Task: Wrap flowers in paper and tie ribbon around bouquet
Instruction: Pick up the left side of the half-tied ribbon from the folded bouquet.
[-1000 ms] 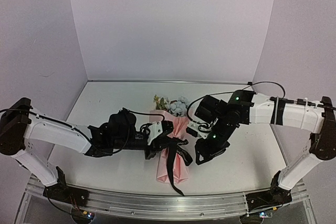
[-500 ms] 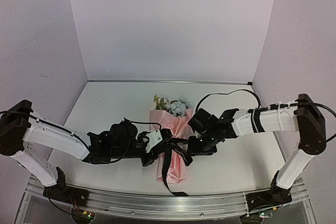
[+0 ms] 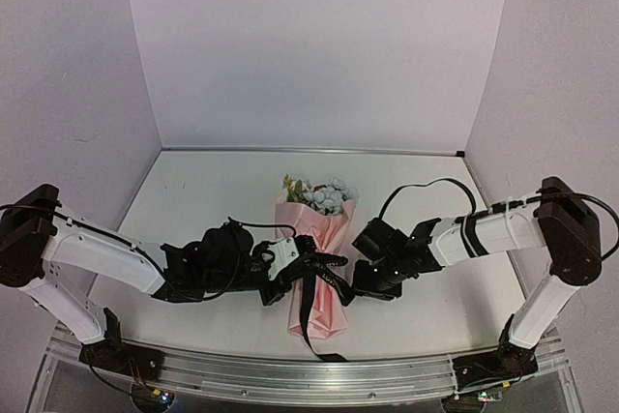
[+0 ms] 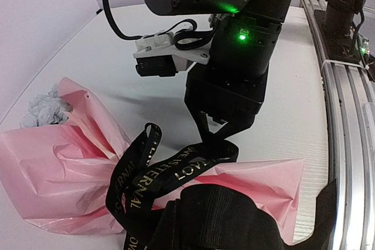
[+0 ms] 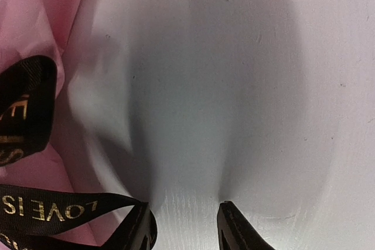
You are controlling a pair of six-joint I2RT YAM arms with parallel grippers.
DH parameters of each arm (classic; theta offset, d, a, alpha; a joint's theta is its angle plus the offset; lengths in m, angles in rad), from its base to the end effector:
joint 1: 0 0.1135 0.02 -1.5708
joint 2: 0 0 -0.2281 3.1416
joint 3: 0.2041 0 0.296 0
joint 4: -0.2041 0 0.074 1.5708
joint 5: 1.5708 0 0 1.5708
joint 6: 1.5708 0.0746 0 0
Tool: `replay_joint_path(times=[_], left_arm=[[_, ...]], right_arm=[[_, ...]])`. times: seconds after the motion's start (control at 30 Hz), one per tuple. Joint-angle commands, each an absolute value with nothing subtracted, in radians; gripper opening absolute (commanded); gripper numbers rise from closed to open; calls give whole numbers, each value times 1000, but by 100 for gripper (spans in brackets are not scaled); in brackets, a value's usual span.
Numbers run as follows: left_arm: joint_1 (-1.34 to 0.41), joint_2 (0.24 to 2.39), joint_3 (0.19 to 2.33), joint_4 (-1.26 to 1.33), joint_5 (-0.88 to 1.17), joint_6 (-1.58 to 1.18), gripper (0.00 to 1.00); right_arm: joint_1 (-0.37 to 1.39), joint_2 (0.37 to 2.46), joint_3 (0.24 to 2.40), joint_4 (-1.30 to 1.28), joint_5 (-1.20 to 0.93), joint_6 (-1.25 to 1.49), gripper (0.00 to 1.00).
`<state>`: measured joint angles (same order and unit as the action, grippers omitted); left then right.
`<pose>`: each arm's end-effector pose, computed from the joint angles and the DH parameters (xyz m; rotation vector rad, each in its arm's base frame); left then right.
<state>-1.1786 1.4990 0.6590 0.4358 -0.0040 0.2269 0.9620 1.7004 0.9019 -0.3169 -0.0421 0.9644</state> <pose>0.1449 -0.3496 0.1068 1.3081 1.5485 -0.6092 0.2033 0.2971 0.0405 -0.0105 2.8592 0.5783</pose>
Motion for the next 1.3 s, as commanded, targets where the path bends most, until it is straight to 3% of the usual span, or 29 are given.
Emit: replay_joint_path(times=[0.0, 0.4, 0.87, 0.97, 1.1, 1.27], left_arm=[[-1183, 1461, 670, 448, -18, 220, 0], [-1182, 1471, 671, 452, -10, 214, 0], [-1183, 1474, 663, 467, -9, 213, 0], [-1183, 1475, 665, 469, -5, 213, 0], [-1183, 1471, 665, 467, -3, 211, 0], [-1182, 1459, 669, 451, 38, 187, 0]], right_arm=[[973, 1659, 864, -230, -36, 1058, 40], [985, 1649, 834, -150, -54, 1136, 40], [1025, 1664, 807, -133, -63, 1247, 33], [1025, 1674, 808, -124, -60, 1253, 25], [1026, 1648, 815, -165, -48, 1221, 2], [1024, 1533, 904, -476, 39, 1025, 0]])
